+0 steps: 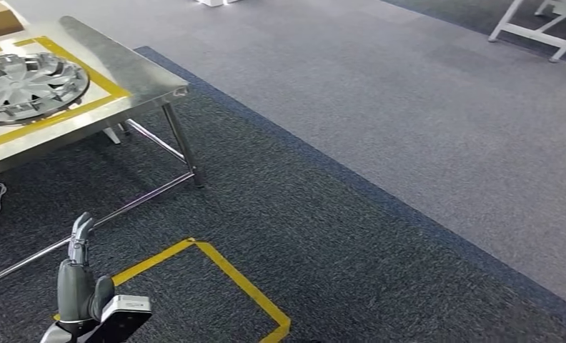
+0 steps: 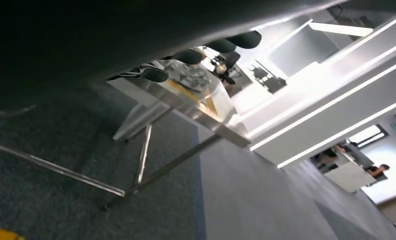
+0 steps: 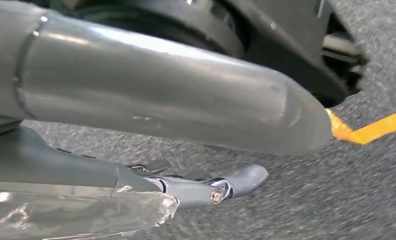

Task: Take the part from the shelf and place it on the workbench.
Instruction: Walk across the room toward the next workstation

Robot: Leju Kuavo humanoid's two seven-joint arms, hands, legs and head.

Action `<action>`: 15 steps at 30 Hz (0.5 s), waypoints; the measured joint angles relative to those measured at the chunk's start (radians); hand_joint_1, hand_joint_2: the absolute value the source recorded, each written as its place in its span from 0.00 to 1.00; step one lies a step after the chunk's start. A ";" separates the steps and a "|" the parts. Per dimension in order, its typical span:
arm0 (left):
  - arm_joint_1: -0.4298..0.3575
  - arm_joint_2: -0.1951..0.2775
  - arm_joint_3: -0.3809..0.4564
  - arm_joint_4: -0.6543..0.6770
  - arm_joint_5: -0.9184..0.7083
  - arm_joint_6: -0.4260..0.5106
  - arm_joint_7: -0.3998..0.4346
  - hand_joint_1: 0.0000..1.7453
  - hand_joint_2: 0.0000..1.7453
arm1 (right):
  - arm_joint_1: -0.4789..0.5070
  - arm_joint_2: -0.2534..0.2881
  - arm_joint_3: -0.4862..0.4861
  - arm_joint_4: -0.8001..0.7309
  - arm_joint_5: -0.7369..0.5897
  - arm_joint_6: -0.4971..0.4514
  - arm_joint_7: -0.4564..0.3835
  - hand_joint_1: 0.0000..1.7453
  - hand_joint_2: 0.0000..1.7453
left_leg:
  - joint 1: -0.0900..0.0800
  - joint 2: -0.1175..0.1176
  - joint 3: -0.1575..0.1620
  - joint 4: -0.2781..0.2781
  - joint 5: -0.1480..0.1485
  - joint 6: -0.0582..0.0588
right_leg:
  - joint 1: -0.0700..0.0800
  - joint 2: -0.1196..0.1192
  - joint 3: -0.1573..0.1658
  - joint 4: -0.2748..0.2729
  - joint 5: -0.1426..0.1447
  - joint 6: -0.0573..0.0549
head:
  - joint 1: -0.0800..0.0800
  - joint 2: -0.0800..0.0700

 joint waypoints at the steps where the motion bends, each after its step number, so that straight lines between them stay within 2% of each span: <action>1: 0.000 -0.002 0.005 0.002 0.010 -0.009 -0.001 0.00 0.00 | 0.001 0.000 0.000 0.000 0.000 -0.002 0.001 0.00 0.00 | -0.004 0.012 -0.003 0.000 0.002 0.001 | 0.001 -0.003 0.024 -0.020 0.011 -0.005 | 0.000 0.000; 2: 0.000 -0.005 0.010 0.003 0.020 -0.019 -0.001 0.00 0.00 | 0.003 0.000 0.000 0.000 0.000 -0.003 0.001 0.00 0.00 | -0.008 0.024 -0.004 0.000 0.003 0.001 | 0.004 -0.010 0.068 -0.080 0.035 -0.013 | 0.000 0.000; 4: -0.001 -0.013 0.020 0.005 0.041 -0.044 -0.001 0.00 0.00 | 0.001 -0.001 0.000 0.000 -0.001 -0.006 0.002 0.00 0.00 | -0.016 0.046 -0.004 0.001 0.004 0.000 | 0.017 -0.046 0.167 -0.232 0.073 -0.037 | -0.001 0.000; 5: -0.001 -0.017 0.026 0.005 0.053 -0.058 -0.001 0.00 0.00 | 0.000 -0.001 0.000 0.000 -0.001 -0.007 0.002 0.00 0.00 | -0.019 0.056 -0.005 0.003 0.004 -0.002 | 0.023 -0.061 0.197 -0.283 0.080 -0.047 | -0.001 0.000; 6: -0.002 -0.021 0.031 0.006 0.067 -0.074 0.000 0.00 0.00 | -0.002 -0.001 0.000 0.000 -0.001 -0.008 0.002 0.00 0.00 | -0.022 0.066 -0.007 0.004 0.005 -0.004 | 0.027 -0.069 0.210 -0.307 0.080 -0.054 | -0.001 0.000; 8: -0.003 -0.027 0.040 0.009 0.107 -0.112 0.006 0.00 0.00 | 0.001 -0.001 0.000 0.000 -0.001 -0.010 0.002 0.00 0.00 | -0.024 0.082 -0.008 0.006 0.005 -0.011 | 0.025 -0.054 0.208 -0.313 0.085 -0.060 | -0.001 0.000; 9: -0.005 -0.029 0.045 0.010 0.131 -0.134 0.008 0.00 0.00 | 0.003 -0.001 0.000 0.000 -0.001 -0.011 0.002 0.00 0.00 | -0.024 0.074 -0.009 0.011 -0.002 -0.016 | 0.021 -0.045 0.208 -0.317 0.090 -0.062 | -0.002 0.000; 10: -0.005 -0.031 0.051 0.011 0.156 -0.157 0.009 0.00 0.00 | 0.005 0.000 0.000 0.000 -0.001 -0.012 0.002 0.00 0.00 | -0.023 0.053 -0.016 0.032 -0.019 -0.022 | 0.017 -0.036 0.207 -0.322 0.095 -0.065 | -0.003 0.000; 12: -0.005 -0.032 0.066 0.015 0.212 -0.209 0.008 0.00 0.00 | 0.002 0.000 0.001 0.000 -0.001 -0.013 0.002 0.00 0.00 | -0.014 -0.004 -0.057 0.130 -0.081 -0.035 | 0.010 -0.018 0.203 -0.326 0.103 -0.069 | -0.007 0.000; 13: -0.004 -0.033 0.075 0.020 0.244 -0.239 0.008 0.00 0.00 | 0.000 0.000 0.002 0.000 -0.001 -0.013 0.003 0.00 0.00 | -0.008 -0.020 -0.087 0.199 -0.116 -0.040 | 0.009 -0.007 0.199 -0.325 0.106 -0.070 | -0.008 0.000; 14: -0.003 -0.034 0.086 0.027 0.278 -0.271 0.008 0.00 0.00 | -0.001 0.000 0.002 0.000 -0.002 -0.013 0.003 0.00 0.00 | -0.004 -0.027 -0.113 0.258 -0.138 -0.044 | 0.009 0.006 0.195 -0.324 0.108 -0.069 | -0.008 0.000; 15: -0.003 -0.037 0.099 0.036 0.313 -0.302 0.008 0.00 0.00 | -0.001 0.000 0.003 0.000 -0.003 -0.012 0.003 0.00 0.00 | 0.000 -0.029 -0.127 0.289 -0.141 -0.047 | 0.008 0.019 0.192 -0.323 0.110 -0.068 | -0.009 0.000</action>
